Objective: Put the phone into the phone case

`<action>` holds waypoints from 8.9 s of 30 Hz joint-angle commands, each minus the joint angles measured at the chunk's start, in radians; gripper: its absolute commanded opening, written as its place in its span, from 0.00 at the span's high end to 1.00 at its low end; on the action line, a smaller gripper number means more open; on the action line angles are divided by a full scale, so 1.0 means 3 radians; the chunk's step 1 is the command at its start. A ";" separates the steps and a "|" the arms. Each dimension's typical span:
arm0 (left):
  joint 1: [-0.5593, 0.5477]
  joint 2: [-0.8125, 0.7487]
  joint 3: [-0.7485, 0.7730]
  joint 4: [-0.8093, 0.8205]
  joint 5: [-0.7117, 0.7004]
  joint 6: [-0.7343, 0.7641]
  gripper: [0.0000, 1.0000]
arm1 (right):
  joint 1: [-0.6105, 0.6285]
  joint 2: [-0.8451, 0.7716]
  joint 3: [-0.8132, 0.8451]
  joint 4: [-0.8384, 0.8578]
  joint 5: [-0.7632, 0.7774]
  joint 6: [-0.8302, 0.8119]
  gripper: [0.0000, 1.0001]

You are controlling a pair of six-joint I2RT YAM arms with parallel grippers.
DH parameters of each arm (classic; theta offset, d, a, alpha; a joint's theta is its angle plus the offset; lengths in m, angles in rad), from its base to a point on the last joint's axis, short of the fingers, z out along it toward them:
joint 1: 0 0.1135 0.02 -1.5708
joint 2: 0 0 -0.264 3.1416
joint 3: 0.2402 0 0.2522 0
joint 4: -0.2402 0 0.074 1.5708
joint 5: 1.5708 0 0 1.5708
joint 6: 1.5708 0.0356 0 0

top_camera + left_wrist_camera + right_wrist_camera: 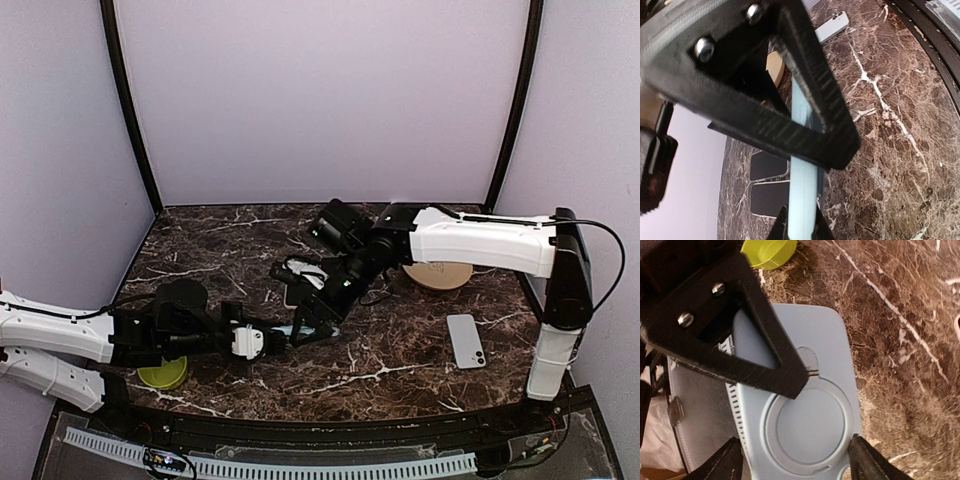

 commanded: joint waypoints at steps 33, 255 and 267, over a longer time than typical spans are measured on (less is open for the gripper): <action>0.0369 -0.0221 0.0097 0.2494 0.0818 -0.3583 1.00 | -0.0131 -0.1330 -0.1577 0.4859 0.0100 0.1080 0.91; 0.0339 0.0614 0.1170 -0.0316 -0.1161 -0.3901 0.24 | 0.0047 -0.1173 -0.1273 0.1002 0.3138 0.2005 0.79; 0.0822 0.0366 0.0838 -0.0435 -0.0883 -0.3881 0.15 | 0.0386 -0.0327 -0.0927 0.0736 0.3173 0.2443 0.94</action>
